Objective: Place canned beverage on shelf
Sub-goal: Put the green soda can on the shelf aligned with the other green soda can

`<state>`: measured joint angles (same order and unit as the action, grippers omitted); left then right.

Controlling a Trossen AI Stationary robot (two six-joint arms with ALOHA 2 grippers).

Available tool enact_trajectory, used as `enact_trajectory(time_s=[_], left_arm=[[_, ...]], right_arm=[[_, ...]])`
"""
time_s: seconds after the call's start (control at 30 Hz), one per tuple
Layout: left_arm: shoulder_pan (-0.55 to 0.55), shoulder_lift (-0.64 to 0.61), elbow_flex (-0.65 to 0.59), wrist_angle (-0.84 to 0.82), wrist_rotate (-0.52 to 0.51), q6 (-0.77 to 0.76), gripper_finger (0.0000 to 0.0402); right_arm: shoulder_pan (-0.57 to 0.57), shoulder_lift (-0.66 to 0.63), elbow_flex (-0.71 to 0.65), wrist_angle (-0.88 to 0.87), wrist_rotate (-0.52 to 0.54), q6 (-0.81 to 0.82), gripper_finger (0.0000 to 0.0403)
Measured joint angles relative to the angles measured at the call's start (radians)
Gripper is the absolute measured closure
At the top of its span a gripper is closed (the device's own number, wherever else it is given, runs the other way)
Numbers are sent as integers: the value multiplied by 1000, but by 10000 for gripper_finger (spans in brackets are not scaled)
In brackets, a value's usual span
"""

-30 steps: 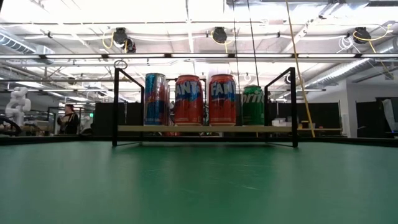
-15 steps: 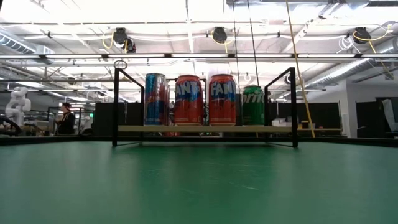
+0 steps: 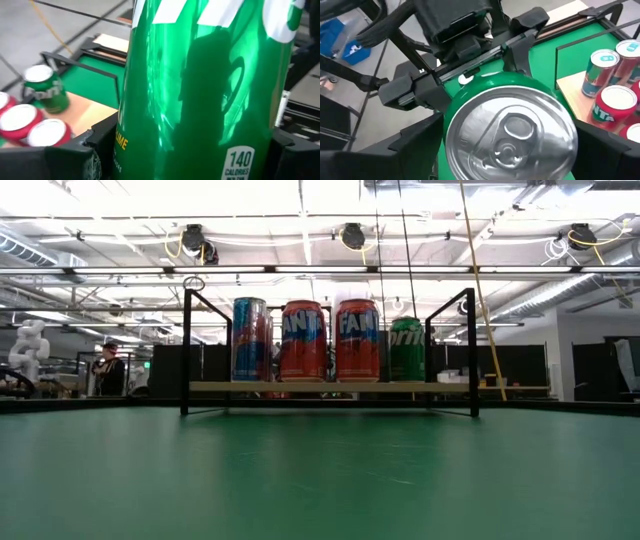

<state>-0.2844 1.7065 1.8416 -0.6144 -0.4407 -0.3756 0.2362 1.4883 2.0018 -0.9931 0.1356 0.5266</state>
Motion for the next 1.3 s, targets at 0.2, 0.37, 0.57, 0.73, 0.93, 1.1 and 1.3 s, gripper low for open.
enact_trajectory(time_s=[0.2,0.37,0.57,0.73,0.93,1.1,1.3], left_arm=[[-18,0,0,2,-81,24,112],[-19,0,0,0,-96,18,112],[-18,0,0,2,-98,8,61],[-18,0,0,20,-57,-11,26],[-19,-11,2,27,64,-11,72],[-19,-11,2,26,86,-11,103],[-19,-9,2,26,77,-9,116]], right_arm=[[-24,0,0,18,-6,-46,81],[-40,0,0,33,-12,-85,109],[-52,0,0,37,-17,-141,101],[-54,-3,-1,36,-61,-284,106],[-59,-6,-1,45,-170,-383,106],[-78,-6,-2,54,-219,-385,106],[-81,-7,-2,33,-218,-379,96]])
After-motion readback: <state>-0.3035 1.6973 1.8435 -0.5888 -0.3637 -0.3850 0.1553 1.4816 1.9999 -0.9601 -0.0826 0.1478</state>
